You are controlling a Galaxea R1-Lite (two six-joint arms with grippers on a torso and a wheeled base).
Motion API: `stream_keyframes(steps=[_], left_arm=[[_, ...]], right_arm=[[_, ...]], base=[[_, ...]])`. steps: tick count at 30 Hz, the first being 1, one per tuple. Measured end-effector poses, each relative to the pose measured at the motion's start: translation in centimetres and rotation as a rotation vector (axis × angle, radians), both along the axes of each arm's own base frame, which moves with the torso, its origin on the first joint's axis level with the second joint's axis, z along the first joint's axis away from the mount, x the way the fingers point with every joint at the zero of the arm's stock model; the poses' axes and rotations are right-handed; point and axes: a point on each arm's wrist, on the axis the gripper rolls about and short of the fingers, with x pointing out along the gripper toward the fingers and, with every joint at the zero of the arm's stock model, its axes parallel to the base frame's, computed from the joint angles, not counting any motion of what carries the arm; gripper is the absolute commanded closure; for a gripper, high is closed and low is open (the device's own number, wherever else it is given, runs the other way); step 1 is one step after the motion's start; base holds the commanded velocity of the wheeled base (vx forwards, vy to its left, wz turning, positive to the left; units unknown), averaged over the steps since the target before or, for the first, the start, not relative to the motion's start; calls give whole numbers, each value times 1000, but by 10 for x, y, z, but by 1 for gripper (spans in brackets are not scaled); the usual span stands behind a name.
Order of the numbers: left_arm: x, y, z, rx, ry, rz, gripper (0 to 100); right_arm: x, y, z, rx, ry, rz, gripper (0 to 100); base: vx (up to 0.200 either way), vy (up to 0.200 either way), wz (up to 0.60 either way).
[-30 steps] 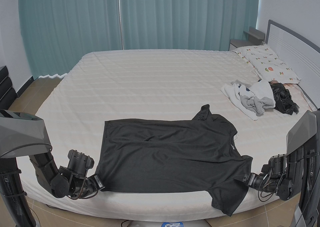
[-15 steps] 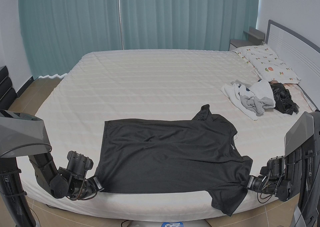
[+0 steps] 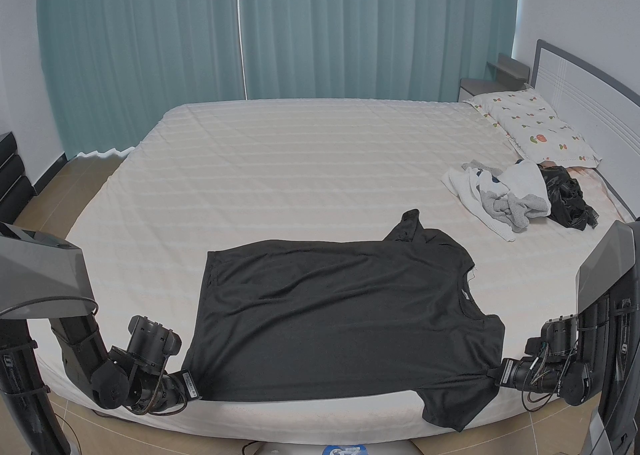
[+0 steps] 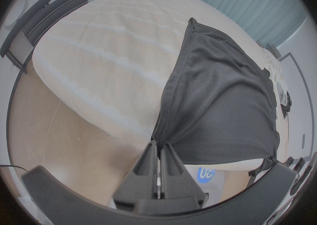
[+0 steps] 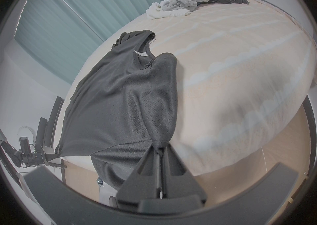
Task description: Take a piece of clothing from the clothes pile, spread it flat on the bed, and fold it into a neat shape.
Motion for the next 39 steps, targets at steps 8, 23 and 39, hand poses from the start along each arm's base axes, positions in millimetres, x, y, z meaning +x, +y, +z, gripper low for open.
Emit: stream_keyframes(steps=[8, 23, 39], left_arm=[[-16, 4, 1, 35, 34, -46, 100], [-19, 1, -5, 36, 61, -61, 0], [0, 8, 17, -31, -84, -7, 0]], right_arm=[[-6, 1, -1, -40, 53, 51, 100], [-14, -1, -3, -76, 132, 76, 0], [0, -18, 18, 2, -51, -64, 0]], base=[[0, 0, 0], [0, 0, 0], [0, 0, 0]])
